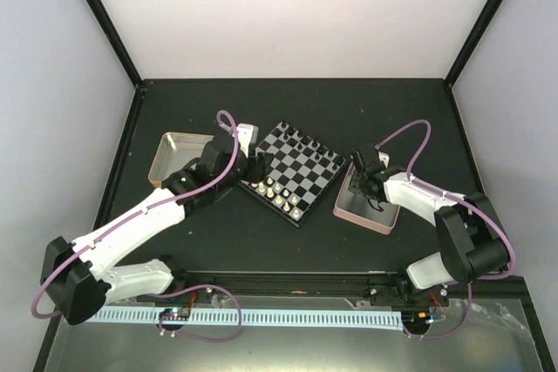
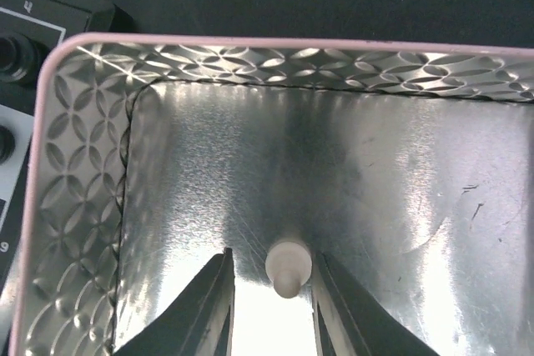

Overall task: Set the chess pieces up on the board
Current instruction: Pick up the chess piece from the storage box.

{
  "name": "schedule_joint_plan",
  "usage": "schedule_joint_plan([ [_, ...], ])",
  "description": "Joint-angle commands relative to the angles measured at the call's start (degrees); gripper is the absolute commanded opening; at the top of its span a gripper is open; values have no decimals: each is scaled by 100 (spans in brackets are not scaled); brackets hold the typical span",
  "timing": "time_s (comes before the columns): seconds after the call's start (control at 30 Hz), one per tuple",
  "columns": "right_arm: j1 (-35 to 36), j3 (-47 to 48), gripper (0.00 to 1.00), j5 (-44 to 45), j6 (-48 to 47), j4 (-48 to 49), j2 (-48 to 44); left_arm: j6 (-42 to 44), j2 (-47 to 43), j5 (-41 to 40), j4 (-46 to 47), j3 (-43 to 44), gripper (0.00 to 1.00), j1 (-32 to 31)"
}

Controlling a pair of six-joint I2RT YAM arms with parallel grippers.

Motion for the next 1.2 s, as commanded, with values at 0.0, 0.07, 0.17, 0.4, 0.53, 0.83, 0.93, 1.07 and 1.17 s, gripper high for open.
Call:
schedule_joint_plan([
  [0.0, 20, 265, 27, 134, 58, -338, 112, -47, 89, 177, -57, 256, 58, 29],
  [0.07, 21, 328, 27, 185, 68, -459, 218, -50, 126, 221, -62, 283, 58, 30],
  [0.17, 21, 338, 24, 110, -31, -400, 318, -40, 145, 307, -62, 278, 58, 31],
  [0.4, 21, 373, 10, 293, -138, -412, 375, -26, 127, 376, -72, 266, 58, 29],
  [0.53, 21, 339, 5, 409, -247, -364, 203, -23, 93, 372, -81, 269, 58, 33],
  [0.83, 97, 467, 5, -66, -608, -685, -521, -158, 3, 339, -142, 346, 58, 34],
  [0.93, 429, 623, 5, -305, -600, -802, -636, -246, -124, 165, -267, 334, 58, 41],
  [1.07, 1173, 1006, 5, -364, -528, -950, -508, -377, -530, -329, -379, 164, 58, 70],
  [1.17, 1719, 1368, 5, -433, -490, -958, -152, -433, -1023, -716, -318, -77, 59, 95],
])
